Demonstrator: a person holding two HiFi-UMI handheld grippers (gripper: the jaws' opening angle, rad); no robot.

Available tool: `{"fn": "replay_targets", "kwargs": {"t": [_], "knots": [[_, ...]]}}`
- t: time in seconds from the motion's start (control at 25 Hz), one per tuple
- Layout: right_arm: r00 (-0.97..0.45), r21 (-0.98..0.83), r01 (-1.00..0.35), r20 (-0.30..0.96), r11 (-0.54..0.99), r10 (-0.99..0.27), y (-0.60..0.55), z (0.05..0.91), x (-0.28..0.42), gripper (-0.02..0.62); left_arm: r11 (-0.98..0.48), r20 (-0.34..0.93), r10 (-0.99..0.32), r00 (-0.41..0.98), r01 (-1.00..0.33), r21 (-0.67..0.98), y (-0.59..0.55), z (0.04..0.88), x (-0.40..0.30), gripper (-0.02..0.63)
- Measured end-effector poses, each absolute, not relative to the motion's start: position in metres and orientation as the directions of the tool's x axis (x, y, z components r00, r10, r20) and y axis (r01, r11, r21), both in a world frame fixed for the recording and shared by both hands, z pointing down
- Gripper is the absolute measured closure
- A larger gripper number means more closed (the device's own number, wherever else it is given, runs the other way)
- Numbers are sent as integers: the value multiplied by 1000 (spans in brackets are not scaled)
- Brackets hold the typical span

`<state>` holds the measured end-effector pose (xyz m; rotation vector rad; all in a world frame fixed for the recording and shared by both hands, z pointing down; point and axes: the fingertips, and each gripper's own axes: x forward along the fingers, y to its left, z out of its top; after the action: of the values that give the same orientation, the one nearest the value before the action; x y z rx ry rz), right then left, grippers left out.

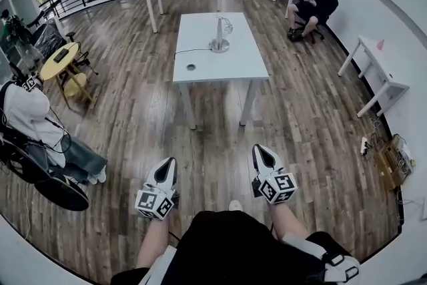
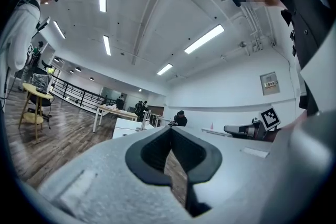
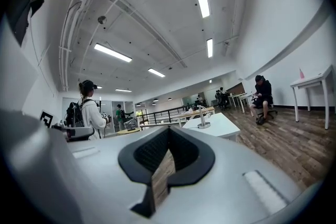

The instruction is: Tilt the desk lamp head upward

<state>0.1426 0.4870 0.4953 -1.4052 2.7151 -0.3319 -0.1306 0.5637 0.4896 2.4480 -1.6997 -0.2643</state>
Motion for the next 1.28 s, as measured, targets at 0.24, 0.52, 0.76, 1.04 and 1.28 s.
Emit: {"fn": "replay_targets", "kwargs": {"t": [0.24, 0.52, 0.76, 1.04, 1.28], "knots": [[-573, -211, -802, 7, 559, -820, 442, 488, 170, 592, -363, -59, -932, 359, -909, 207, 513, 486, -98, 604], [-562, -195, -811, 3, 551, -827, 406, 484, 209, 592, -393, -55, -919, 390, -897, 203, 462, 483, -54, 604], [-563, -189, -813, 12, 551, -826, 386, 486, 244, 592, -399, -52, -916, 397, -897, 190, 430, 484, -18, 604], [-554, -205, -817, 22, 538, -832, 368, 492, 272, 592, -389, -39, -920, 389, -899, 199, 411, 489, 0, 604], [-549, -213, -822, 47, 528, -835, 353, 505, 271, 592, -396, -30, -917, 398, -896, 201, 392, 494, 2, 604]]}}
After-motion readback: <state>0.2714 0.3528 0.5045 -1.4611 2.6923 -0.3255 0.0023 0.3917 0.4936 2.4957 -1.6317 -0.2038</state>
